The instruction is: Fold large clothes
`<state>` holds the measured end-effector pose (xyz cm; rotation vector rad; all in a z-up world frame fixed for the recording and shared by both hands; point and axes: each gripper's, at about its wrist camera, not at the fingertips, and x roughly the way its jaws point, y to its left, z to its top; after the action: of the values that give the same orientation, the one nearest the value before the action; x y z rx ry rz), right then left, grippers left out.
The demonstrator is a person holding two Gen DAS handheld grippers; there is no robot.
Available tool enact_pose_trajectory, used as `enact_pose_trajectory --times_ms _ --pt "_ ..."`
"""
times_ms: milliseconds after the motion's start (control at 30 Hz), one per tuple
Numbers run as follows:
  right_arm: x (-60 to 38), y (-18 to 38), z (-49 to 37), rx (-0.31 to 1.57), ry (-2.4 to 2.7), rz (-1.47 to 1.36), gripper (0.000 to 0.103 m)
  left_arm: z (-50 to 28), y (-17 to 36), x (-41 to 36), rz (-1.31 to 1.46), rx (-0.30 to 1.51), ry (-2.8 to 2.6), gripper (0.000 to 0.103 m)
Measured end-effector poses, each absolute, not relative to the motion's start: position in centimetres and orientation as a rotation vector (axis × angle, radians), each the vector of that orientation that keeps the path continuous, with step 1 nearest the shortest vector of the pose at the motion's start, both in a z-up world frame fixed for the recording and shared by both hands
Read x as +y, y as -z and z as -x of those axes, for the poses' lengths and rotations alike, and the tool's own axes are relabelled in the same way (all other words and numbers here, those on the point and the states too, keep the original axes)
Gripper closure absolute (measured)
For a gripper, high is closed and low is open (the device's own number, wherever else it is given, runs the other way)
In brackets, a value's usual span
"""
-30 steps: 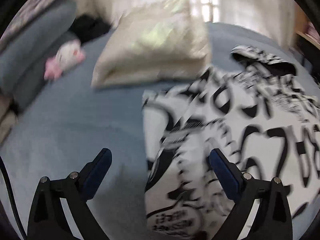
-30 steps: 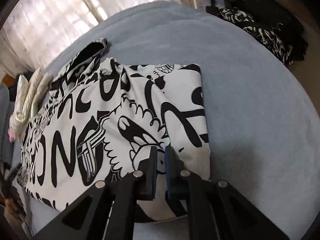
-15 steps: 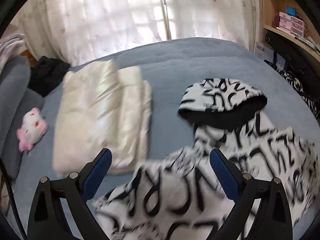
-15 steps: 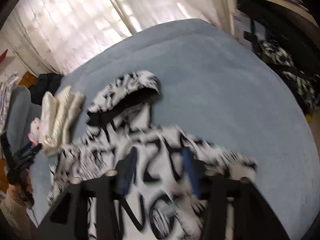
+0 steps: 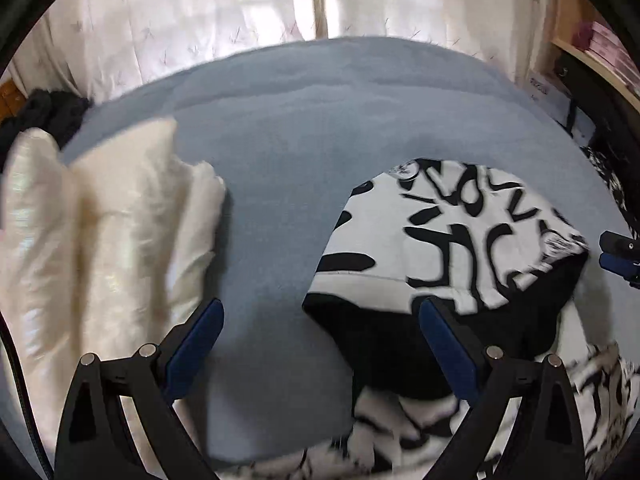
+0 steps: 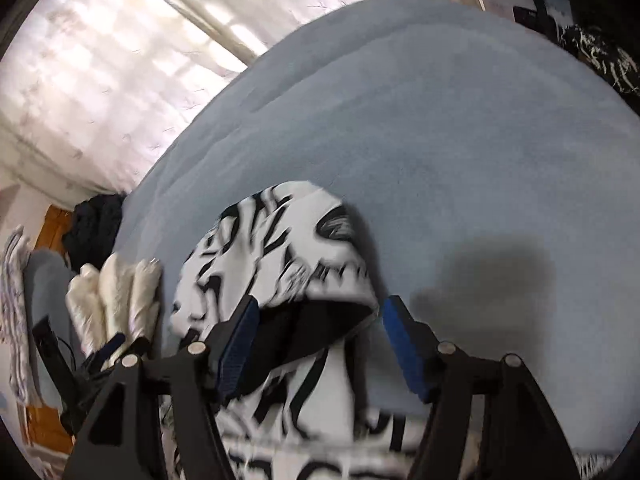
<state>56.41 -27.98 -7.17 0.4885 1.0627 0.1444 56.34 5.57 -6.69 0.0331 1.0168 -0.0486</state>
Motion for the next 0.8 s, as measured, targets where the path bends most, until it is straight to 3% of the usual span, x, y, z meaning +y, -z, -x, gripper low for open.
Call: enact_pose_trajectory --times_ms 367,400,433,467,500,533,600,800 --pt "-26.6 13.1 -61.5 1.122 -0.224 -0.468 0.038 -60.9 13.6 6.5 0.068 1.114 0.111 0.006" --pt "-26.5 13.3 -61.6 1.116 -0.233 -0.466 0.04 -61.1 13.9 6.7 0.098 1.115 0.12 0.006" --pt "-26.3 13.3 -61.6 1.104 -0.242 -0.462 0.048 -61.2 14.1 7.0 0.139 1.112 0.131 0.007" --pt "-26.1 13.3 -61.7 1.097 -0.261 -0.466 0.054 -61.2 14.1 7.1 0.166 1.102 0.144 0.014" --pt "-25.9 13.2 -61.8 1.097 -0.274 -0.47 0.067 -61.1 14.1 7.0 0.192 1.088 0.163 0.039" --pt "-25.5 13.0 -61.8 1.091 -0.275 -0.449 0.075 -61.0 14.0 6.7 0.214 1.076 0.189 0.07" --pt "-24.7 12.2 -61.5 1.062 -0.271 -0.379 0.085 -60.6 13.5 5.5 0.182 1.064 0.207 0.096" --pt "-23.1 7.2 -58.1 0.874 -0.298 -0.194 0.093 -55.8 9.8 2.8 -0.016 0.851 0.175 0.097"
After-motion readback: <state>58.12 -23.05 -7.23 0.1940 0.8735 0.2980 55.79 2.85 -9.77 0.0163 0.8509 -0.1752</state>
